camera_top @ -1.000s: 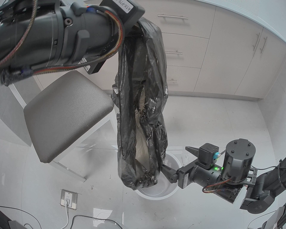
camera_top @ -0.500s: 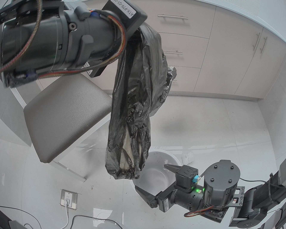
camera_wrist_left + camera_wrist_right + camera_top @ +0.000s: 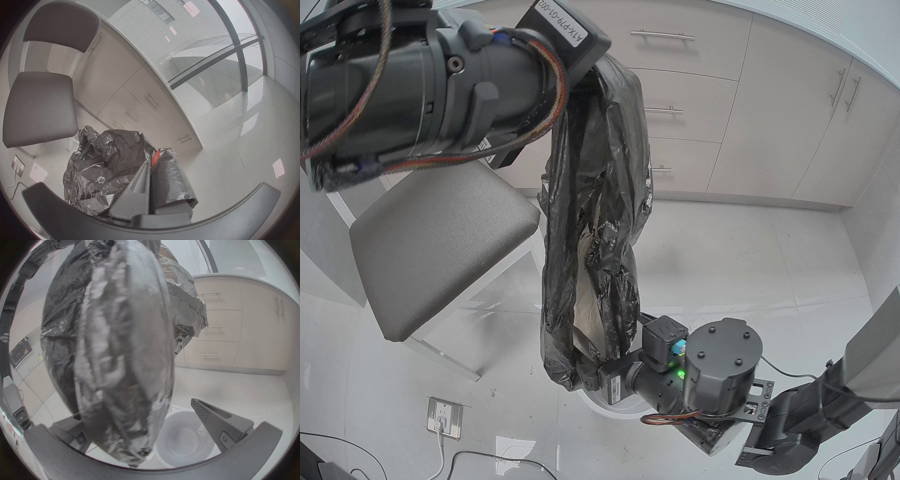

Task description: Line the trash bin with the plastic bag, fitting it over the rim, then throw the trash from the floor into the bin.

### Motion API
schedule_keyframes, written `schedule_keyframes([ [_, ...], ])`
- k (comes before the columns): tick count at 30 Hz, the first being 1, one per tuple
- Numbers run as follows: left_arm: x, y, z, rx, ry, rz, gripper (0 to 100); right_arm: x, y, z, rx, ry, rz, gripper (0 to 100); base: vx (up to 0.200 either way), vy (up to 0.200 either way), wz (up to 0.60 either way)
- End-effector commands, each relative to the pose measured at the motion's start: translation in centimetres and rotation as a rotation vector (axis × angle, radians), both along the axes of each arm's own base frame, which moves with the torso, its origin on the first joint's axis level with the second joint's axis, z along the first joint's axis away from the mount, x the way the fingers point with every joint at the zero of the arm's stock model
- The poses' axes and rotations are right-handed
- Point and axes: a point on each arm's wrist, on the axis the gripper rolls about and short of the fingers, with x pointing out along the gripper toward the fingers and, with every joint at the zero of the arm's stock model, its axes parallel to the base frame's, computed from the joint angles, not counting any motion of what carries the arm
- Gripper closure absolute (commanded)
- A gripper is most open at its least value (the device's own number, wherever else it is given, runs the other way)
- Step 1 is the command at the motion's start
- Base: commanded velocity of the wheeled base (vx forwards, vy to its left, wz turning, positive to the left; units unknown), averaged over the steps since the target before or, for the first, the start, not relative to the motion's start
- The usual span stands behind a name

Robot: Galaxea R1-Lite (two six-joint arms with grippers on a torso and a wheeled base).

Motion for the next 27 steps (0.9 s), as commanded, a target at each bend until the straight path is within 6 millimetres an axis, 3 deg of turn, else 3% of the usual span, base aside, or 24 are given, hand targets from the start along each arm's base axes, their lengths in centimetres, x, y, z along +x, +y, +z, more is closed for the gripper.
schedule_keyframes([
  [1,-0.1,0.1,0.1,-0.003,0.000,0.001,100,1.7,2.1,-2.9,-0.027,0.001,-0.068,0,0.000,0.000,0.00],
  [6,-0.1,0.0,0.0,-0.003,0.004,-0.002,100,2.3,2.8,-3.7,0.005,-0.030,-0.128,0,0.000,0.000,0.00],
  [7,-0.1,0.0,-0.1,0.000,0.005,-0.002,100,2.3,2.8,-3.7,0.006,-0.031,-0.128,100,0.000,0.000,0.00],
  [10,-0.1,0.1,-0.2,0.003,0.006,-0.002,100,2.3,2.5,-3.5,0.007,-0.032,-0.132,100,0.000,0.000,0.00],
  [19,-0.6,0.8,-2.4,0.066,0.049,-0.021,100,3.2,-2.0,-0.3,0.014,-0.057,-0.224,100,0.000,0.000,0.00],
  [21,-0.6,1.0,-3.8,0.101,0.073,-0.026,100,4.0,-4.2,0.3,-0.021,-0.065,-0.277,100,0.000,0.000,0.00],
  [27,-0.6,0.9,-6.5,0.147,0.115,-0.064,100,4.4,-6.2,1.4,-0.062,-0.048,-0.313,100,0.000,0.000,0.00],
])
